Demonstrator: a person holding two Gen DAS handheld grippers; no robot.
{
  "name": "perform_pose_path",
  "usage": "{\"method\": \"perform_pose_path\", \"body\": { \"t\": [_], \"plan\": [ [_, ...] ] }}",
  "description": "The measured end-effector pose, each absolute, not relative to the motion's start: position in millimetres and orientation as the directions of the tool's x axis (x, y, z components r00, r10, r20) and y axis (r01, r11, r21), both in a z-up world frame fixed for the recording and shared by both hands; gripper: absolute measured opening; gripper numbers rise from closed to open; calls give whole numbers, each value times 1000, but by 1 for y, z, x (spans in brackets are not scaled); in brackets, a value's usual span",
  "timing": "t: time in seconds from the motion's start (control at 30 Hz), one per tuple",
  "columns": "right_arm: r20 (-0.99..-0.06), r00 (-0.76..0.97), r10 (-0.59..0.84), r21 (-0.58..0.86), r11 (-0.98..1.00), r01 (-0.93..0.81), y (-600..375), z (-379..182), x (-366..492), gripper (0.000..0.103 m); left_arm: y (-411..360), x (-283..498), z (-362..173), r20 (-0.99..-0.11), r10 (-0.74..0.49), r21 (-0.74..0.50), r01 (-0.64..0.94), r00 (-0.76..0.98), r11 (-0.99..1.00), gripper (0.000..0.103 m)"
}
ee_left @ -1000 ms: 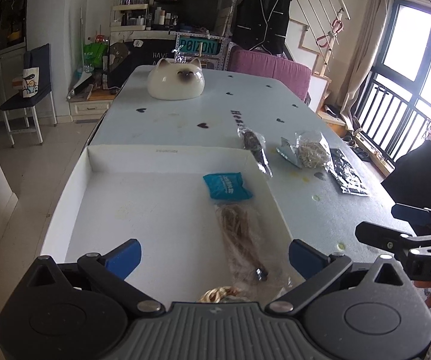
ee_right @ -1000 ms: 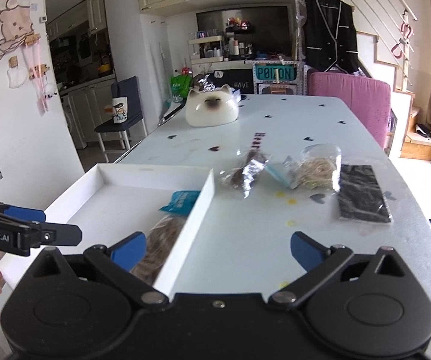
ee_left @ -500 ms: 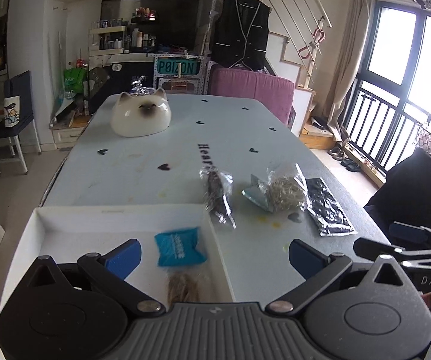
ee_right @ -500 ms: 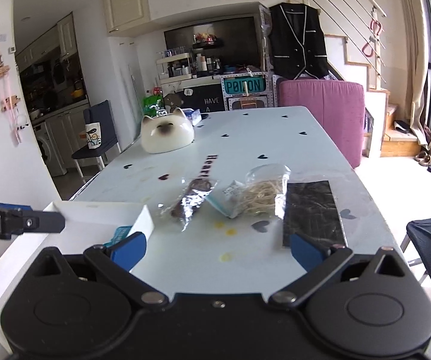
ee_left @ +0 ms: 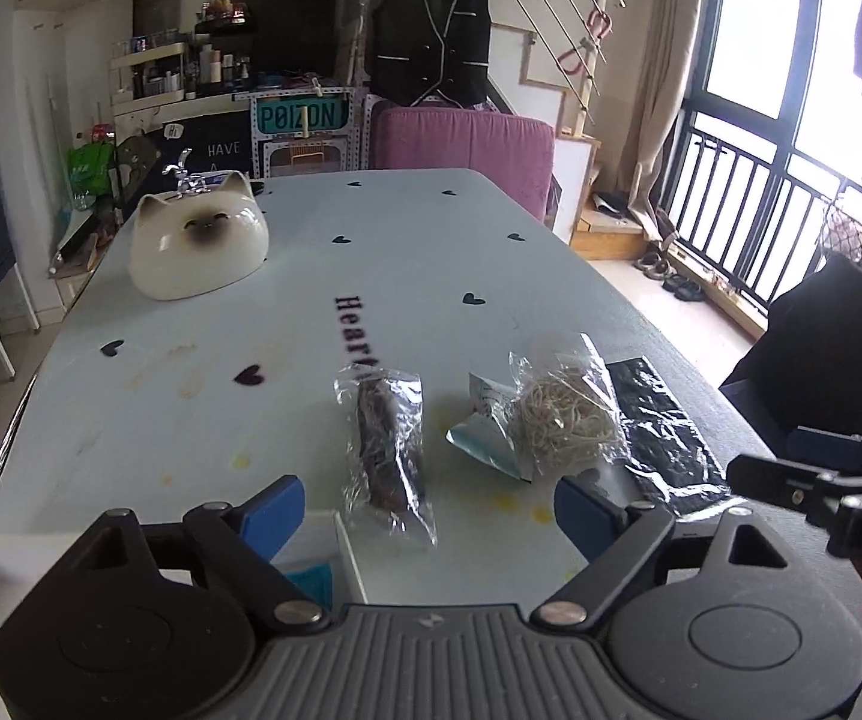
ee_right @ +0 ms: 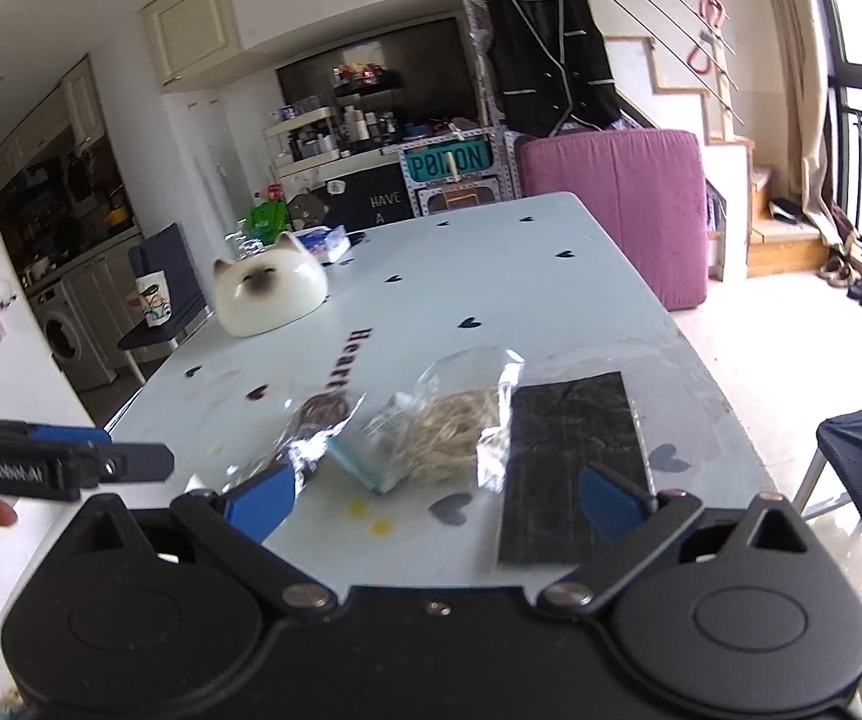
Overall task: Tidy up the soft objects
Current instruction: 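Move the left tool to the dark cord bag while the right tool moves to the white string bag, then grasp the dark cord bag with the left tool while the right tool grasps the white string bag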
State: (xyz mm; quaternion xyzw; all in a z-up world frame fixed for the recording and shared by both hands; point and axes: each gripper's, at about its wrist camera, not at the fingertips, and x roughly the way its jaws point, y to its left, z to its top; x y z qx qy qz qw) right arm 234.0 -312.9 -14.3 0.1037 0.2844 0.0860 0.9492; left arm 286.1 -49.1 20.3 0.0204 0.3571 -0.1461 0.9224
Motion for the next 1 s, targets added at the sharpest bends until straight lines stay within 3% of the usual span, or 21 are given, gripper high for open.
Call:
{"method": "perform_pose_path", "body": {
  "t": [0.6,0.67,0.77,0.9,1.0],
  "plan": [
    [-617,753,227,335,942,-8,-312,-65,351,88,-76,386,-57,-783,-141,81,323,606,943,80],
    [-624,747,230,338,941,-7,-309,-71,357,86,-72,393,-63,-791,-125,75,299,599,951,68],
    [-642,730,234,337,941,-5,-304,-80,364,81,-66,400,-67,-798,-154,10,267,583,964,66],
    [-652,719,240,336,942,-10,-298,-87,370,71,-70,405,-67,-793,-157,12,272,588,962,60],
    [-651,721,239,339,941,-7,-295,-88,371,64,-76,405,-66,-793,-169,6,284,585,959,48]
  ]
}}
